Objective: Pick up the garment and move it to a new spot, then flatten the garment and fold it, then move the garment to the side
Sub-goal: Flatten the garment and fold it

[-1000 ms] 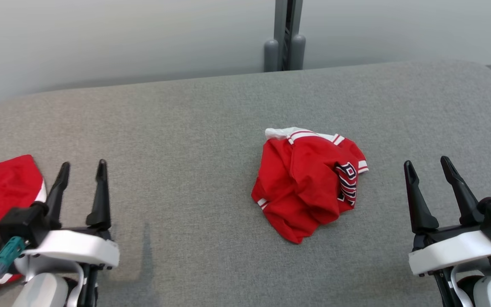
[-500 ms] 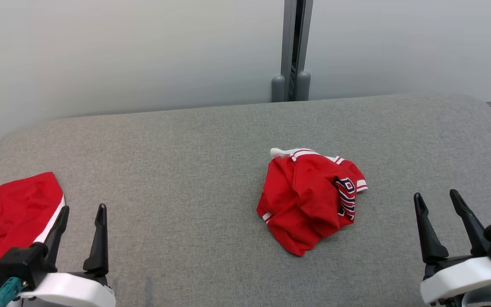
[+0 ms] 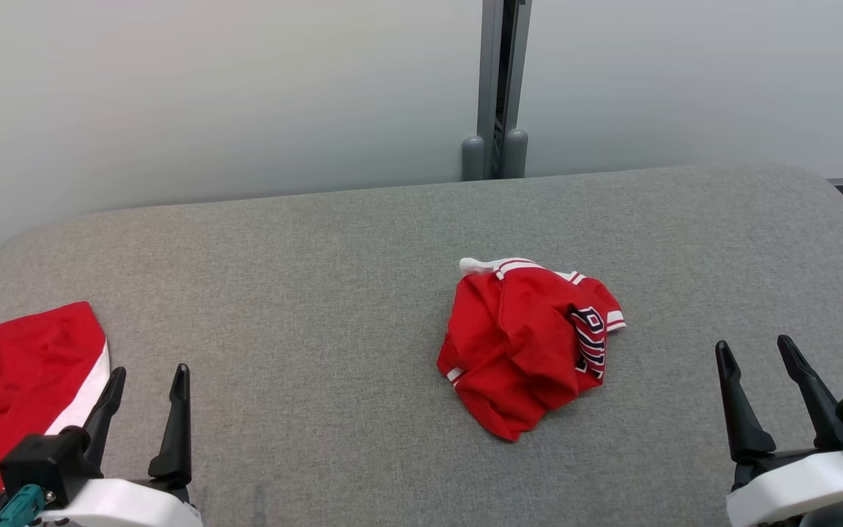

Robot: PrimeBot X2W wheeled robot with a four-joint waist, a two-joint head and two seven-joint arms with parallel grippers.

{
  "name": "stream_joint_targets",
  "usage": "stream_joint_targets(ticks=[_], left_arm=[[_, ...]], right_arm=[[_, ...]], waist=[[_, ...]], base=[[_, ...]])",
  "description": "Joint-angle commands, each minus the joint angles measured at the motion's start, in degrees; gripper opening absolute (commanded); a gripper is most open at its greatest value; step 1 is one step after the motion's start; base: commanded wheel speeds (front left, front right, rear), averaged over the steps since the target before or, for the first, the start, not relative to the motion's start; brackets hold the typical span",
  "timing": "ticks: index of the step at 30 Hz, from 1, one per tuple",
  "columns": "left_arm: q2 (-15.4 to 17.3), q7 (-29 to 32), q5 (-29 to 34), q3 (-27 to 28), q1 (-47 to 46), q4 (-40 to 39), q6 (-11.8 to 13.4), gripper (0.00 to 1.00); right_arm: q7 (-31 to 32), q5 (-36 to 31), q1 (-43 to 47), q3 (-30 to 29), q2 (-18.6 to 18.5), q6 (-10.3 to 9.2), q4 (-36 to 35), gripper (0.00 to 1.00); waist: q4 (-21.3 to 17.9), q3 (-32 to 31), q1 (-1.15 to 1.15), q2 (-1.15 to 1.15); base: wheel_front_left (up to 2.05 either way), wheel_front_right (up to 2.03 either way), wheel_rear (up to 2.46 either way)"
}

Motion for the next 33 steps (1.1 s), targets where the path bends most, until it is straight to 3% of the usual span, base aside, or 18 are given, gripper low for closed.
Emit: stream_joint_targets(ticks=[1,24,33], left_arm=[[0.3,-0.1,0.1,0.1,0.2,-0.1,0.3,1.00],[0.4,0.1,-0.2,-0.3,-0.9,-0.1,1.0,1.00],[-0.3,-0.5,0.6,-1.5,-3.8,-0.5,0.2,1.00]], right_arm=[[0.3,-0.1,0.5,-0.1,0.0,0.00,-0.4,1.00],[0.6,0.1,0.1,0.0,0.1,0.00,-0.5,1.00],[1.9,2.1,-6.2,2.7,-1.3,0.00,2.2,1.00]], waist=[[0.0,0.0,0.00,0.00],[0.6,0.3,0.00,0.00],[2.1,4.8,0.00,0.00]], base=[[0.00,0.00,0.00],[0.00,0.00,0.00],[0.00,0.00,0.00]])
